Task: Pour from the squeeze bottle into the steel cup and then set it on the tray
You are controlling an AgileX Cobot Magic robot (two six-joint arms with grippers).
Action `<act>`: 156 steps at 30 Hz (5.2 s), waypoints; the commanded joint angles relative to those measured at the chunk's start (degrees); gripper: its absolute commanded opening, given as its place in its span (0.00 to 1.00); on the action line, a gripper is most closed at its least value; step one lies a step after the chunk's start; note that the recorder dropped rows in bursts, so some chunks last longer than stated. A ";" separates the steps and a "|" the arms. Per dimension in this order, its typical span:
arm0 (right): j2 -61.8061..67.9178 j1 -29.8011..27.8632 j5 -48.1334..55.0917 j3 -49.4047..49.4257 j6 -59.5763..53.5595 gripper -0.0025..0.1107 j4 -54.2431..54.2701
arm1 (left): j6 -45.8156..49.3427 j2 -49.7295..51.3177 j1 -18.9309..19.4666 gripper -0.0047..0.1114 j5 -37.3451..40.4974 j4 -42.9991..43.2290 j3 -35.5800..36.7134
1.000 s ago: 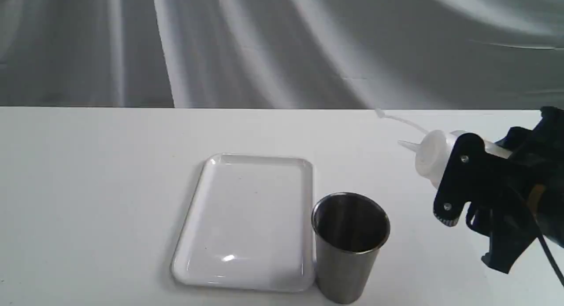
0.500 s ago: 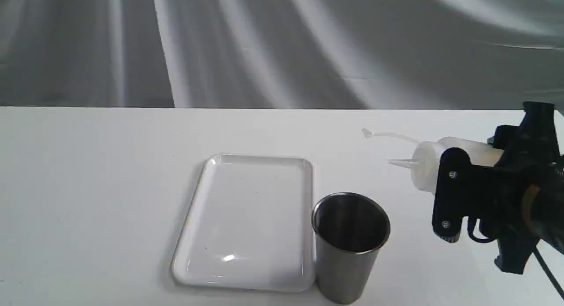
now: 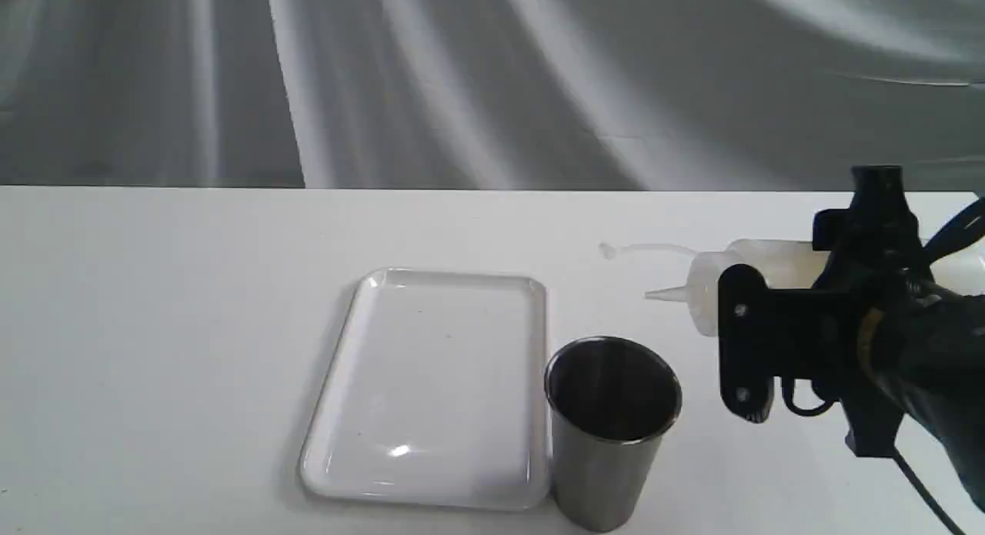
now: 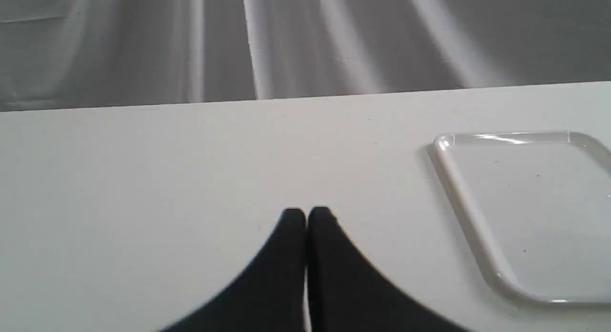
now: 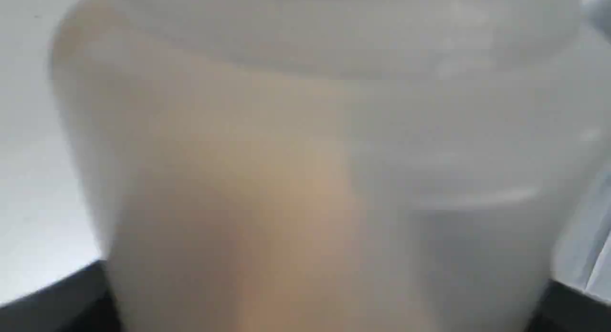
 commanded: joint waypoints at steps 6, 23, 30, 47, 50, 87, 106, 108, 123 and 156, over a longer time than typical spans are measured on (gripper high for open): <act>1.09 1.73 2.53 -0.72 -7.77 0.04 -0.92 | -0.28 -0.15 0.09 0.04 -0.43 -0.06 0.25; 1.09 1.73 3.26 -3.48 -13.92 0.04 -0.92 | -0.38 -0.15 0.09 0.04 -0.43 -0.06 0.25; 1.09 1.73 3.26 -4.07 -19.10 0.04 -0.92 | -0.38 -0.15 0.09 0.04 -0.43 -0.06 0.25; 1.09 1.73 3.05 -4.07 -23.88 0.04 -0.92 | -0.26 -0.15 0.09 0.04 -0.43 -0.06 0.25; 1.09 1.73 3.05 -4.07 -24.23 0.04 -0.92 | -0.26 -0.15 0.09 0.04 -0.43 -0.06 0.25; 1.09 1.73 3.25 -3.71 -8.35 0.04 -0.19 | -0.16 -0.15 0.09 0.04 -0.43 -0.06 0.25; 1.09 1.63 0.12 0.19 7.43 0.04 2.06 | -0.29 -0.15 0.09 0.04 -0.43 -0.06 0.25; 1.09 1.63 0.43 0.19 11.47 0.04 2.20 | -0.15 -0.15 0.09 0.04 -0.43 -0.06 0.25; -5.72 0.36 5.39 0.19 35.84 0.04 4.99 | -0.27 -0.15 0.09 0.04 -0.43 -0.06 0.25; -29.64 -0.09 -20.31 -0.14 56.38 0.04 14.70 | -0.15 -0.15 0.09 0.04 -0.43 -0.06 0.25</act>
